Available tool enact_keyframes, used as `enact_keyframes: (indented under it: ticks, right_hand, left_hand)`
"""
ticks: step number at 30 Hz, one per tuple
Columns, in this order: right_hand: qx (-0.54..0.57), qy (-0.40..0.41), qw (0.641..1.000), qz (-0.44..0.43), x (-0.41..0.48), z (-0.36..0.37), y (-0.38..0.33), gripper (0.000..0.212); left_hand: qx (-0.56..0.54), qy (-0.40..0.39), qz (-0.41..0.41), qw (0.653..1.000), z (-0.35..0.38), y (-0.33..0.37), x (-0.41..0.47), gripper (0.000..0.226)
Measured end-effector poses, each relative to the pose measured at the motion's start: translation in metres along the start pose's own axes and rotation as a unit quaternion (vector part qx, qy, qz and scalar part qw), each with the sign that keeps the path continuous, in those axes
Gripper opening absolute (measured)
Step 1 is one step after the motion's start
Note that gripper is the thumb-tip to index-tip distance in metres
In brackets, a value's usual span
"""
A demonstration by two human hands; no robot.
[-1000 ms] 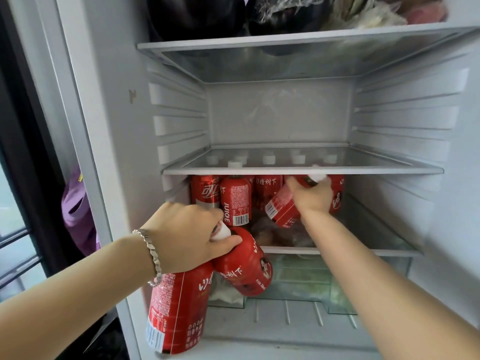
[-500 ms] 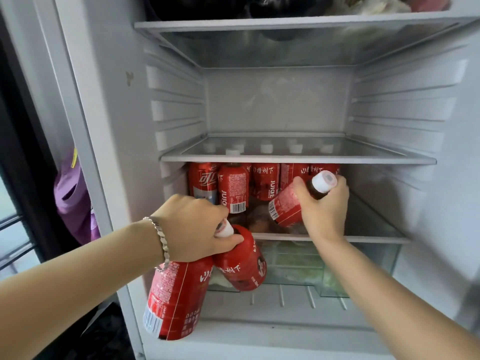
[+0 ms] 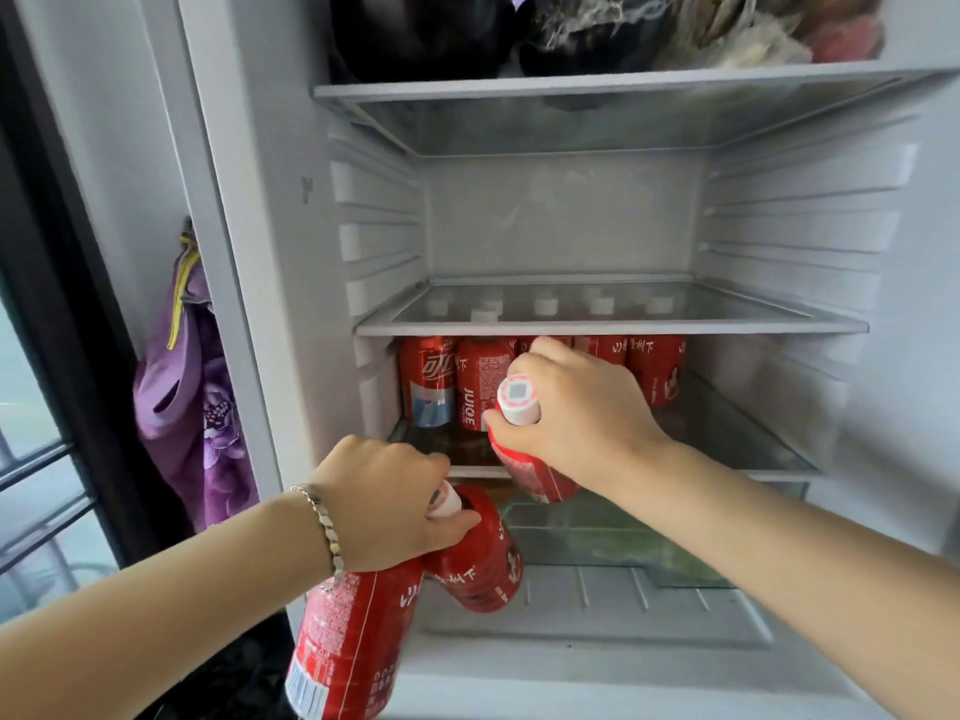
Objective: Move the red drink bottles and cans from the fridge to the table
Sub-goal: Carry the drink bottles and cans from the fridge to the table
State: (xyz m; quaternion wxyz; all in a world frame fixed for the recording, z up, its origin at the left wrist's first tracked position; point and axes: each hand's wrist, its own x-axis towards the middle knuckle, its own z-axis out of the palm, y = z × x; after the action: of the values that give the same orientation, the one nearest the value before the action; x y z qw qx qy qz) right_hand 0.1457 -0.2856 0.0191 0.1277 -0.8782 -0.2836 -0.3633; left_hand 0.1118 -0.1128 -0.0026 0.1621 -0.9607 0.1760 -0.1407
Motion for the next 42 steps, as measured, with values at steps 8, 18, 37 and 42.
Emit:
enact_keyframes:
  ticks: [8, 18, 37, 42]
  right_hand:
    - [0.028, -0.120, 0.984, -0.130, -0.020, 0.006, -0.036, 0.038]
    - [0.136, -0.155, 0.922, -0.328, -0.068, 0.004, -0.143, 0.037]
    - [0.334, -0.151, 0.646, -0.670, -0.355, -0.201, -0.485, 0.038]
    - [0.346, -0.162, 0.560, -0.735, -0.475, -0.300, -0.555, 0.035]
  left_hand:
    - [0.036, -0.021, -0.119, 0.992, -0.014, 0.021, -0.059, 0.051]
    - [0.059, -0.144, -0.345, 0.926, -0.034, 0.067, -0.217, 0.054]
    - [0.138, -0.283, -0.704, 0.637, -0.179, 0.319, -0.651, 0.051]
    - [0.125, -0.322, -0.776, 0.527, -0.235, 0.432, -0.758, 0.051]
